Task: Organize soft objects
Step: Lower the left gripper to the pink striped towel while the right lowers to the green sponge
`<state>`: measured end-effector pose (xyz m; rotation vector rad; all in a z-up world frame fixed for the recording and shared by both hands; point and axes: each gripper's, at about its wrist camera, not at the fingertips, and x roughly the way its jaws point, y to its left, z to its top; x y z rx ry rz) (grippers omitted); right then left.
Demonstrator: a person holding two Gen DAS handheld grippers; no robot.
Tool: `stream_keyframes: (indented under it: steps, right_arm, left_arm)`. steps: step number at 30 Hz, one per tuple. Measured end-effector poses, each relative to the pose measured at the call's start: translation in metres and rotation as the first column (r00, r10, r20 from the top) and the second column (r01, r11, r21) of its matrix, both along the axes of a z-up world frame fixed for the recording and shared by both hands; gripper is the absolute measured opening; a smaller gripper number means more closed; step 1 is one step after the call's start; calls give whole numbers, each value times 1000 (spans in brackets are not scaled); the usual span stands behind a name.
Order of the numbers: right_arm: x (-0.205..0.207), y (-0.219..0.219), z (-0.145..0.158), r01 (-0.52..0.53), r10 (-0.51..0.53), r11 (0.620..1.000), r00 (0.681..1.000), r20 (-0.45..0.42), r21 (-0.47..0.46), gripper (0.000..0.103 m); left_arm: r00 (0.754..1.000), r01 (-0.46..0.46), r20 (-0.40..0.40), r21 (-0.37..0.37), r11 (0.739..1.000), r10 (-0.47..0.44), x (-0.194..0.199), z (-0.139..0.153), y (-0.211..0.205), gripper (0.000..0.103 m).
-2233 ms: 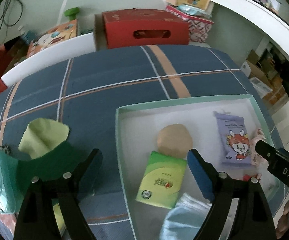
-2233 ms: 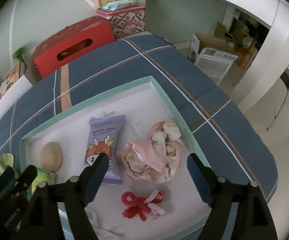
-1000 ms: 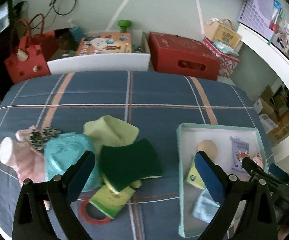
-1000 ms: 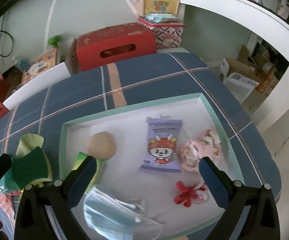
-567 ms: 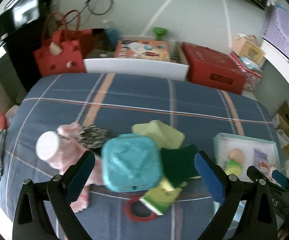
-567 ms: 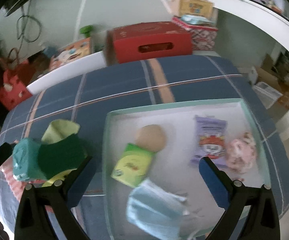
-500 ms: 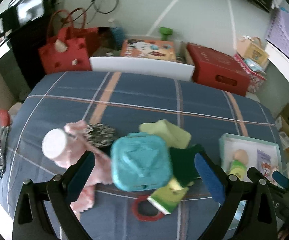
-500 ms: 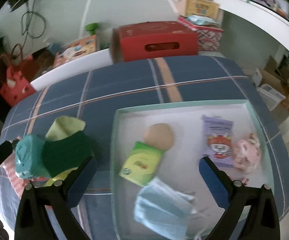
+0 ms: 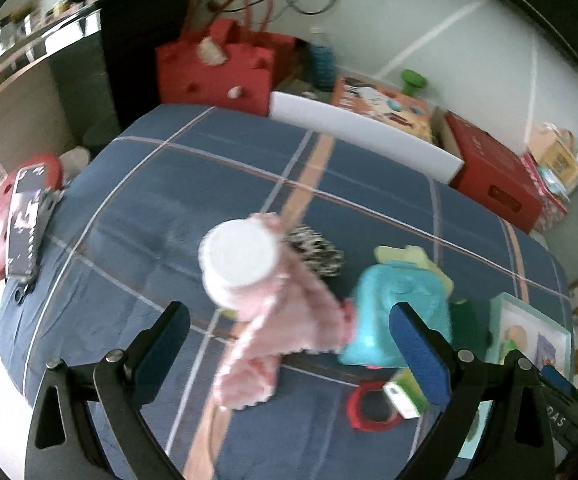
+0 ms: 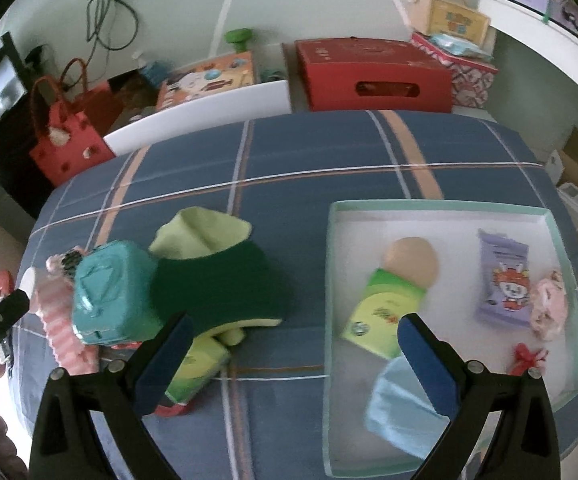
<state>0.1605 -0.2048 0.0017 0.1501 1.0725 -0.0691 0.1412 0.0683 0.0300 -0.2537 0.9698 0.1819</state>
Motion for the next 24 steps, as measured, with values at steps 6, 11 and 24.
stream_keyframes:
  steps: [6,11,24]
  right_arm:
    - [4,27,-9,-52,53,999,998,-23,15,103]
    - [6,42,-19,-93,93,996,995,-44,12,103]
    - [19,45,-44,-116,121,991,990,-70,69,103]
  left_arm:
    - [998,-59,-26,-14,998,58,-8,-11,26,100]
    - [995,-82,-57,-28,996,80,-8,-22,34,100]
    - [983,-97,-156,-22,995,92,3,-55,33,99]
